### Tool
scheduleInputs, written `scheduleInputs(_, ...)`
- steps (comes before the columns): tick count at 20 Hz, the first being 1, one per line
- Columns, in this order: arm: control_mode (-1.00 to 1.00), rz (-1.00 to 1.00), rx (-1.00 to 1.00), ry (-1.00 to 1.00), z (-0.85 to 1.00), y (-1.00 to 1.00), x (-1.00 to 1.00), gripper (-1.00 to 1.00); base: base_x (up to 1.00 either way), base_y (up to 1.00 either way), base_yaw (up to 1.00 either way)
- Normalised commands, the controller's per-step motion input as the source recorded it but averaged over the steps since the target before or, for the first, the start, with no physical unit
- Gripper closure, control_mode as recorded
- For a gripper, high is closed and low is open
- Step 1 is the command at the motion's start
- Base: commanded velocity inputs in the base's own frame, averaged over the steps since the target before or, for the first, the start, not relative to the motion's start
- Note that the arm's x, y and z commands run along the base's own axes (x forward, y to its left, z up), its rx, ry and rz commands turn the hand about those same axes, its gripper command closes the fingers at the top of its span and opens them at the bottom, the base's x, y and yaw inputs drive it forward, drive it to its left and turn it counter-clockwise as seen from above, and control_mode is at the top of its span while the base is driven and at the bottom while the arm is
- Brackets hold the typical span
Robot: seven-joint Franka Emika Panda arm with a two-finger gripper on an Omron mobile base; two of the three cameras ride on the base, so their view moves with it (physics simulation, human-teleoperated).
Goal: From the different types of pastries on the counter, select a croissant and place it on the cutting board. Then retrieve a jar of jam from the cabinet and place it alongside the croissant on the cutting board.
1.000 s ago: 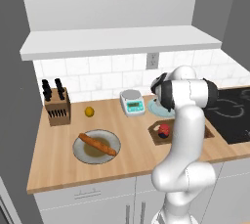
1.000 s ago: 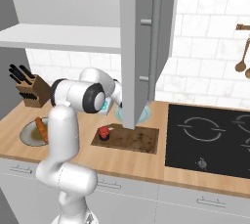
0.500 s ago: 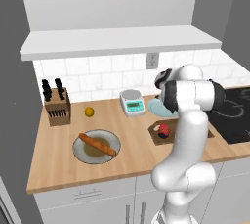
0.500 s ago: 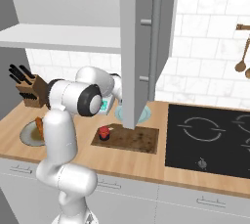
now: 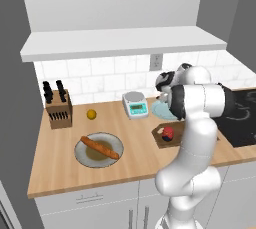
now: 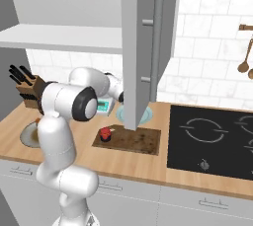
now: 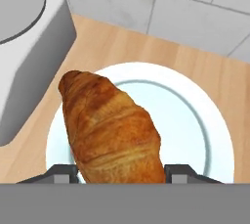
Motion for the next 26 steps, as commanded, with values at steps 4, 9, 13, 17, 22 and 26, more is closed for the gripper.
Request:
scheduleInputs(4, -1.00, -0.10, 0.00, 0.01, 0.01, 0.34, -0.25, 1.00, 0.00, 0.00, 0.00)
scheduleInputs(9, -1.00, -0.04, -0.01, 0.01, 0.00, 0.02, -0.07, 1.00, 0.00, 0.00, 0.00)
scheduleInputs(13, -1.00, -0.01, 0.00, 0.06, 0.35, -0.56, 0.09, 1.00, 0.00, 0.00, 0.00)
scheduleInputs(17, -1.00, -0.04, 0.00, 0.01, 0.99, -0.47, 0.02, 1.00, 0.00, 0.00, 0.00)
scheduleInputs(22, -1.00, -0.01, 0.00, -0.01, 0.02, -0.02, -0.26, 1.00, 0.00, 0.00, 0.00)
scheduleInputs(26, -1.00, -0.09, -0.07, -0.10, -0.82, -0.03, -0.98, 1.00, 0.00, 0.00, 0.00)
